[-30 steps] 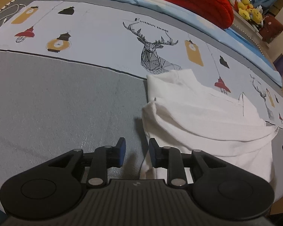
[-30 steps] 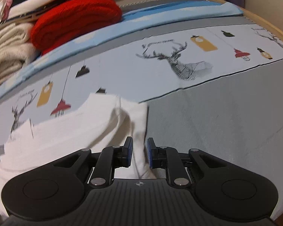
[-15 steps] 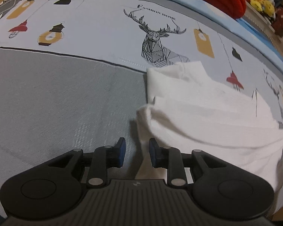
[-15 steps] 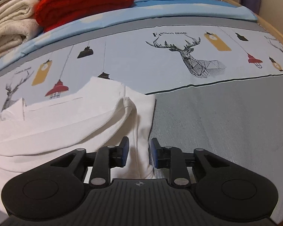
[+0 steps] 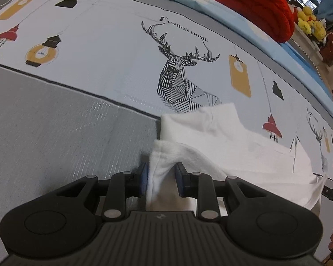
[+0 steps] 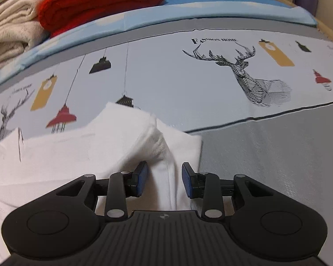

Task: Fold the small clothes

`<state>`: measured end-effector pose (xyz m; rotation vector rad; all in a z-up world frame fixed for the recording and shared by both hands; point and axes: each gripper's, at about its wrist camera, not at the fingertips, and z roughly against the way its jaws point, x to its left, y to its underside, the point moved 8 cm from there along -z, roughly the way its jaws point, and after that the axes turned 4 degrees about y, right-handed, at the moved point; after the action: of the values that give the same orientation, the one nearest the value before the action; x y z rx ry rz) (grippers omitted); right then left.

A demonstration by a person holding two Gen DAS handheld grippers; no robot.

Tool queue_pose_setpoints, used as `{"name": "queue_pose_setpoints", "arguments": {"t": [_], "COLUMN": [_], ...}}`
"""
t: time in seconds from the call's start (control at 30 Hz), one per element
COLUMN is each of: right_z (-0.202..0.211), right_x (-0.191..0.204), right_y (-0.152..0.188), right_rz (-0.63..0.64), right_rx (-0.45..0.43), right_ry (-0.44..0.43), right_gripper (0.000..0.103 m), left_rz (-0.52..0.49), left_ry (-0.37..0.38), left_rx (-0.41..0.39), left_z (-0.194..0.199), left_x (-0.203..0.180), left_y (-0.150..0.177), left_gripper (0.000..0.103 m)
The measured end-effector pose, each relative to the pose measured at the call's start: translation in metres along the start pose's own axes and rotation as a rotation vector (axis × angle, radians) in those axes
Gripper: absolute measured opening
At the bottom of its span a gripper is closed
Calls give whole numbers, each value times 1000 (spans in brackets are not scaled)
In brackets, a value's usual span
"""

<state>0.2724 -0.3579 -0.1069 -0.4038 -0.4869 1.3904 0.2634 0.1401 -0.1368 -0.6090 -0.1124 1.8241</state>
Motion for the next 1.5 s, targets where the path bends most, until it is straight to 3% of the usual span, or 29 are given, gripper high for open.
{"name": "queue_pose_setpoints", "arguments": {"t": [0.13,0.2,0.27,0.3,0.5,0.6,0.67,0.7,0.73,0.83,1.0,1.1,1.13,1.17,1.2,1.23,1.37,1.5], "right_z": [-9,-13,-15,-14,21,30,31,29,24,10,-10,-15,-14,-13,-13,-13,-5,19], "right_x": [3,6,7,7,-3,-13,-18,-17,-15,-12,-11,-9,-8,-7,-6,-5,-5,-9], "right_y": [-6,-6,-6,-7,-31,-41,-43,-42,-39,-26,-3,3,4,4,4,4,-3,-22], "right_rz": [-10,-6,4,5,-110,-172,-197,-196,-191,-145,-128,-118,-113,-108,-106,-104,-99,-138], "right_rx": [4,9,11,5,-175,-260,-279,-263,-231,-137,9,36,33,31,29,29,-25,-190], "right_ry": [-33,-50,-49,-49,-54,-1,44,35,10,16,32,44,46,47,42,35,32,14], "right_gripper": [35,35,19,5,4,6,16,30,37,37,37,37,36,34,25,7,4,4], "left_rz": [-28,-50,-60,-64,-60,-36,-33,-32,-33,5,59,42,36,33,29,22,6,19], "left_ry": [16,6,3,2,24,47,62,60,40,17,27,27,26,25,28,34,28,45], "left_rx": [-15,-30,-49,-67,-218,-284,-256,-221,-183,-89,-37,-22,-17,-14,-10,-7,-65,-90], "left_z": [1,3,7,9,29,37,33,29,23,9,1,-3,-4,-5,-6,-7,1,5], "left_x": [-3,-4,-6,-7,-16,-21,-23,-22,-21,-10,-1,-3,-4,-4,-5,-6,-9,-8], "left_y": [-5,-6,-8,-10,-28,-39,-38,-33,-28,-16,-8,-5,-4,-3,-2,-2,-6,-11], "left_gripper": [12,11,10,9,9,15,39,42,42,42,42,41,40,31,22,8,7,7]}}
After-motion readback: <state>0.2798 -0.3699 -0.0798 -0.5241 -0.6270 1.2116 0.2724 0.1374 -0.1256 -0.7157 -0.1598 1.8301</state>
